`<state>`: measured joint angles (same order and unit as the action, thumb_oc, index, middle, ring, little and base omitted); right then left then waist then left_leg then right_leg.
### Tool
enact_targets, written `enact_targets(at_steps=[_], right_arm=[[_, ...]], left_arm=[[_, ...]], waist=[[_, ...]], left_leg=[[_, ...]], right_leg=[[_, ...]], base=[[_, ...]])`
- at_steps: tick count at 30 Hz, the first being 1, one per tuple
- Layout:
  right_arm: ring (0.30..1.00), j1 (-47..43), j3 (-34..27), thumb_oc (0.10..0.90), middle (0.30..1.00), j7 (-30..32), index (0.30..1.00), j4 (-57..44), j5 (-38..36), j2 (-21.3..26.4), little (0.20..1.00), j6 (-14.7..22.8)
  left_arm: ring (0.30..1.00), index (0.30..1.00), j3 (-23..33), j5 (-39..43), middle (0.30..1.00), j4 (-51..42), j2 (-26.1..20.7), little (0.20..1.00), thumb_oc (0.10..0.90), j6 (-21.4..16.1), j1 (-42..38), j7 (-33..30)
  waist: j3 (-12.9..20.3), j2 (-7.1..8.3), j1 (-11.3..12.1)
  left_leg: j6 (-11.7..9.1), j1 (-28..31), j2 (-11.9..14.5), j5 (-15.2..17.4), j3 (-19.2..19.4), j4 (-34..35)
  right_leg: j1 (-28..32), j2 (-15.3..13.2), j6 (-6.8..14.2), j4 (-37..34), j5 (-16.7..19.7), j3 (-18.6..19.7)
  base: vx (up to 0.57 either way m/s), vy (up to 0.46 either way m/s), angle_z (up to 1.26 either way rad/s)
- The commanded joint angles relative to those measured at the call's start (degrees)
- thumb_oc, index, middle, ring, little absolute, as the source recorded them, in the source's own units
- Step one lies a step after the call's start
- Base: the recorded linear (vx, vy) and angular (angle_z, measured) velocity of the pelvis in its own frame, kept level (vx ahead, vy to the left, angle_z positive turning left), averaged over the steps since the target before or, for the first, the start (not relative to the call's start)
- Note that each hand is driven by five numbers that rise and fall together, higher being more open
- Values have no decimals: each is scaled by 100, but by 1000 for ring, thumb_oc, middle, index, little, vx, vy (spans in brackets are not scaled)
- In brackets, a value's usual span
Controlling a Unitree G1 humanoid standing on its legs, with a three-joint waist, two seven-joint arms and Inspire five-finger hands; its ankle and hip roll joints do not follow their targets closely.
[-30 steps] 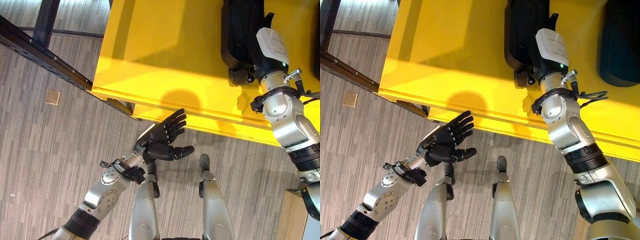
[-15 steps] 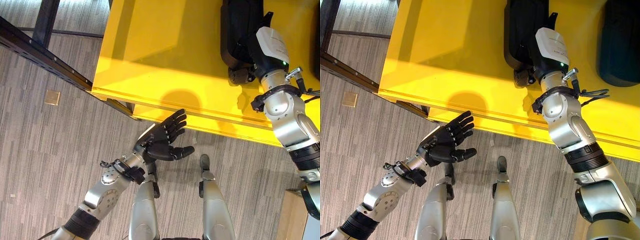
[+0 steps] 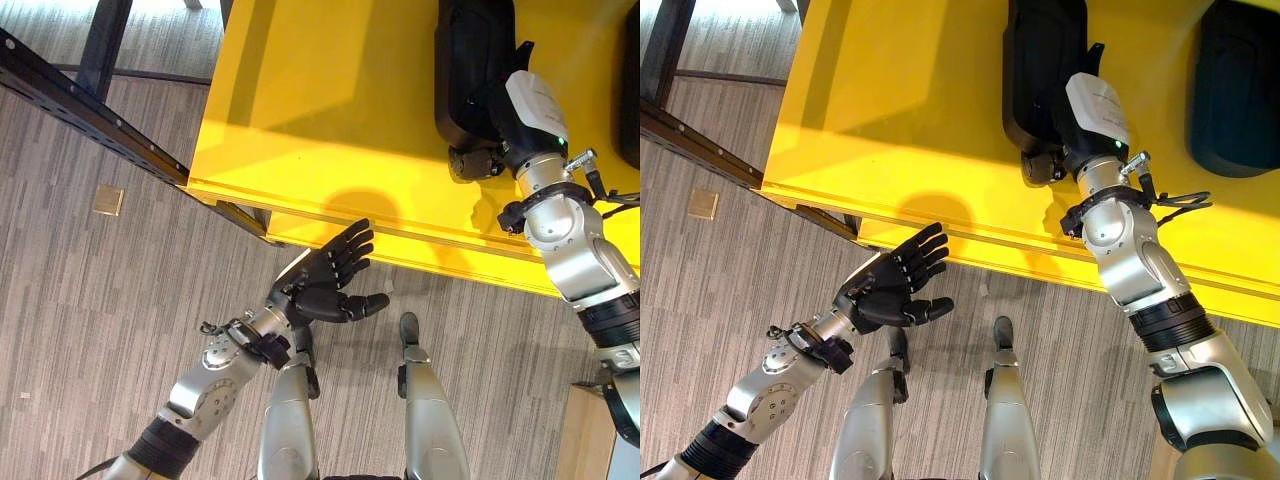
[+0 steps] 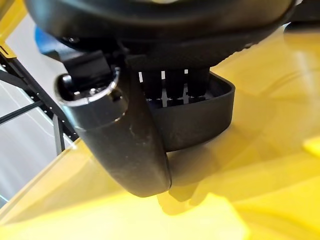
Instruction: Move parts from the plastic box to the shelf.
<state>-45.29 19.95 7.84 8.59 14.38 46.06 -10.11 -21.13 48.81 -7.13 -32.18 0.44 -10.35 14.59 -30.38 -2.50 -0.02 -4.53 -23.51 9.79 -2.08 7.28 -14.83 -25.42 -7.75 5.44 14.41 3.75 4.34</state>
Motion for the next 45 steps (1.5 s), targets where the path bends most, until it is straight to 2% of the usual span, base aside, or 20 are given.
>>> enact_targets(at_steps=[1,2,4,15,19,25,28,38,45], right_arm=[[1000,8,222,900,1000,-395,1000,-754,-349,-20,1000,615],[1000,-21,301,900,1000,-456,1000,-820,-372,23,1000,795],[1000,-38,332,900,1000,-393,1000,-886,-401,49,1000,882],[1000,-84,260,900,1000,115,1000,-715,-408,-31,1000,546],[1000,-95,155,900,1000,513,1000,-456,-515,-132,1000,376],[1000,-216,-151,900,1000,982,1000,-16,-1143,-348,1000,-37],[1000,-359,-283,900,1000,1110,1000,284,-1236,-464,1000,-65],[1000,-596,-425,900,1000,1180,1000,830,-1234,-588,1000,-251],[1000,-583,-400,900,1000,1137,1000,929,-1136,-522,1000,-340]], left_arm=[[1000,1000,125,-3,1000,-820,252,1000,900,-361,-94,336],[1000,1000,129,7,1000,-806,245,1000,900,-376,-99,358],[1000,1000,120,17,1000,-793,238,1000,900,-377,-111,363],[1000,1000,41,-13,1000,-794,257,1000,900,-443,-188,272],[1000,1000,25,5,1000,-767,279,1000,900,-469,-189,261],[1000,1000,-51,-24,1000,-758,365,1000,900,-494,-262,172],[1000,1000,-84,-32,1000,-720,409,1000,900,-507,-307,158],[1000,1000,-206,-17,1000,-703,511,1000,900,-613,-330,138],[1000,1000,-201,-11,1000,-717,519,1000,900,-628,-289,158]], waist=[[59,13,-34],[59,9,-35],[59,8,-38],[59,-9,-64],[59,-33,-73],[59,-76,-84],[59,-109,-75],[59,-227,-69],[59,-240,-80]], left_leg=[[162,132,-20,321,-360,-246],[154,150,-17,309,-354,-235],[157,166,-13,308,-353,-227],[156,155,-13,302,-362,-210],[155,187,-14,299,-358,-179],[149,203,-20,320,-356,-165],[146,211,-32,323,-368,-139],[131,295,-85,308,-339,-27],[132,287,-100,317,-338,-45]], right_leg=[[126,-289,-120,771,-742,-519],[141,-290,-120,764,-739,-525],[152,-292,-118,763,-738,-521],[131,-284,-112,747,-724,-491],[152,-293,-113,729,-719,-488],[139,-305,-122,739,-728,-474],[125,-309,-124,750,-738,-471],[97,-378,-113,783,-742,-440],[42,-393,-107,848,-750,-413]], base=[[0,0,0],[0,0,0],[0,0,0],[0,0,0],[0,0,0],[0,0,0],[0,0,0],[2,25,0],[0,0,0]])
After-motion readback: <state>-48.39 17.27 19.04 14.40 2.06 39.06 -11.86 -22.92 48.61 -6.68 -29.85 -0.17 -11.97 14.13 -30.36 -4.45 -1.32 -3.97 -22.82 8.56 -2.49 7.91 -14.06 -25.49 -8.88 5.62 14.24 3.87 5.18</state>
